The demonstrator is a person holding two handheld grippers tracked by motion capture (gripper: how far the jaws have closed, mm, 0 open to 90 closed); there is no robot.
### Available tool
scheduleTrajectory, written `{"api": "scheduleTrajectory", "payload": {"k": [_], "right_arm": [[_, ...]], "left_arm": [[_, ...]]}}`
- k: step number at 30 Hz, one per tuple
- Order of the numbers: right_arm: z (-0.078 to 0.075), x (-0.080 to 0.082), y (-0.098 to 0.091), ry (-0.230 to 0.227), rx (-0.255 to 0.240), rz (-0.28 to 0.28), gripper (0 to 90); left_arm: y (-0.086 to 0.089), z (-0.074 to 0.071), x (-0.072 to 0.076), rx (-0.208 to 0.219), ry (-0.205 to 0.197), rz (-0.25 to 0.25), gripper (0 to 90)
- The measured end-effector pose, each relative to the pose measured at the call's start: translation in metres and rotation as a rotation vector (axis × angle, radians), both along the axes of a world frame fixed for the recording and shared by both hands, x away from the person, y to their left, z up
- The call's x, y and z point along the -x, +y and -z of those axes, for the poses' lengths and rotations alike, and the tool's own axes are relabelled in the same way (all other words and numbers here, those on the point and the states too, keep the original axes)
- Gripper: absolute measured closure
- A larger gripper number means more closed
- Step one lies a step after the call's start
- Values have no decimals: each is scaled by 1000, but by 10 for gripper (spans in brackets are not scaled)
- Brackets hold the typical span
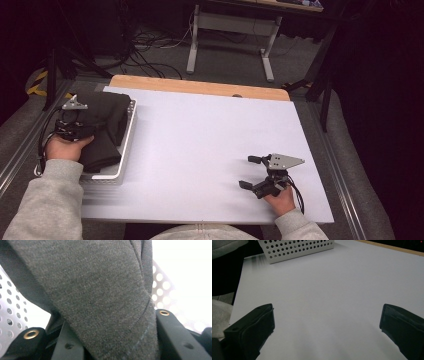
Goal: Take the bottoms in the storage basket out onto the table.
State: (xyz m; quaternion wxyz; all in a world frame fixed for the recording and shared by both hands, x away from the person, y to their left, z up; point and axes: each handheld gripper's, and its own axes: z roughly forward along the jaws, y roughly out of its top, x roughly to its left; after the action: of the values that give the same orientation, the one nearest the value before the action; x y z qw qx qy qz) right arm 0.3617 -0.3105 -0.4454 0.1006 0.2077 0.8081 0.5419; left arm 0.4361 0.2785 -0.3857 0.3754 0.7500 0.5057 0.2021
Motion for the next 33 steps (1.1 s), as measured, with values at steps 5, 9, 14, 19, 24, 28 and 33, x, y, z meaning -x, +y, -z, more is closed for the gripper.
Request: {"api": "scheduleTrajectory", "payload": {"k": [5,9,14,19,24,28,33], "right_arm": [[0,0,0,-1,0,0,5],[0,0,0,-1,0,0,5],[0,0,0,-1,0,-1,5],[0,0,0,-2,-1,-1,5],[0,0,0,-2,-1,-1,5],[0,0,0,-2,-1,-1,5],[0,0,0,-2,-1,-1,5]], "left_arm": [[3,-3,5,29,-48,-13,632],[5,-5,9,42,-84,-22,632],[7,-7,13,59,-112,-26,632],[8,-8,17,75,-138,-29,632],[10,-9,19,95,-156,-29,632],[12,-10,22,125,-175,-29,632],[12,-12,25,132,-185,-25,632]]}}
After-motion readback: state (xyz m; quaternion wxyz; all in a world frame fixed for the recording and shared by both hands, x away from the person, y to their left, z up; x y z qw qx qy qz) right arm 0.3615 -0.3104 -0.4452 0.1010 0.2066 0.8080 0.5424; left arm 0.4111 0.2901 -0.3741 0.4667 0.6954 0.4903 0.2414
